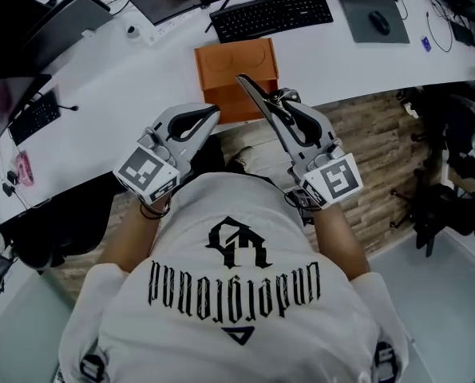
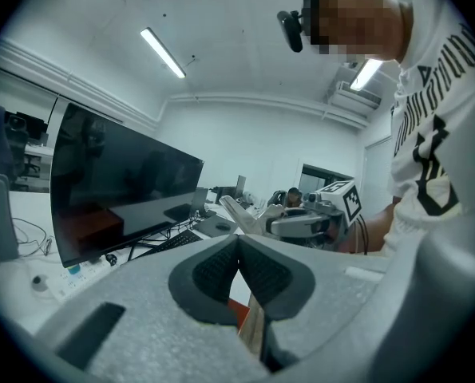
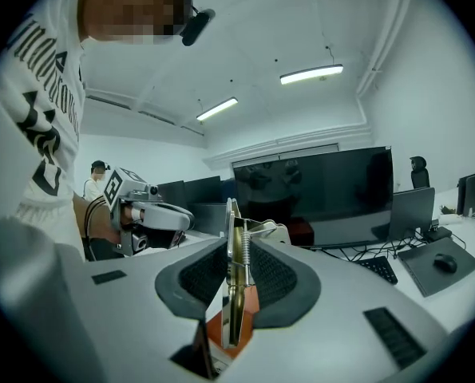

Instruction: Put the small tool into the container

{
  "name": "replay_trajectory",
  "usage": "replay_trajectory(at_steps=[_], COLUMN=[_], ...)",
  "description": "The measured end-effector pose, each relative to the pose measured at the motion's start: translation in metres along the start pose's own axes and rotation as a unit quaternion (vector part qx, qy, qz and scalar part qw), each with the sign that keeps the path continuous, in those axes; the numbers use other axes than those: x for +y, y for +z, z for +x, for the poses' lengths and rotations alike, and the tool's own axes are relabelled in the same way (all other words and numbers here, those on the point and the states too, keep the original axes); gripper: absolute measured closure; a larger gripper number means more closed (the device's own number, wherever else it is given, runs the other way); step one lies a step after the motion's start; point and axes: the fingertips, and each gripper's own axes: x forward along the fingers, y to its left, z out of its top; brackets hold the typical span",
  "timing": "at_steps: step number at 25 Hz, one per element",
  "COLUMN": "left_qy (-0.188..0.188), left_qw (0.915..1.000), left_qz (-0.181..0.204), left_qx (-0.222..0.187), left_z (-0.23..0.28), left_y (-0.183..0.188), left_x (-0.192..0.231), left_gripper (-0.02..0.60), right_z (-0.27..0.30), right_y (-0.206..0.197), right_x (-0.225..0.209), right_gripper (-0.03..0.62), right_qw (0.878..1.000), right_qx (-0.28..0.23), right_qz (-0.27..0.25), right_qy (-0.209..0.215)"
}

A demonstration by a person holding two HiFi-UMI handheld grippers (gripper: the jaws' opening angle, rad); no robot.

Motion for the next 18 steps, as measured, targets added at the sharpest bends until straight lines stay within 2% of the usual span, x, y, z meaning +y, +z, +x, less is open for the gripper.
replay_trajectory(at_steps=[9, 18], left_qy=[-0.001, 0.0], left_qw=[0.9995, 0.9972], left_qz=[-0.015, -0.03], left_qx=[0.026, 0.069], left_z=[0.003, 0.011], left_y=[-0.026, -0.074], left_x=[0.032, 0.061], left_gripper=[0.566, 0.566], right_z=[0.047, 0.073], right_y=[-0.037, -0.1], right_x=[-0.008, -0.016], right_gripper=[0.503, 0.503], right_qw=[0.999, 0.993], right_qx=[0.045, 0.107], right_qz=[-0.011, -0.006], right_qy=[0.027, 0.046])
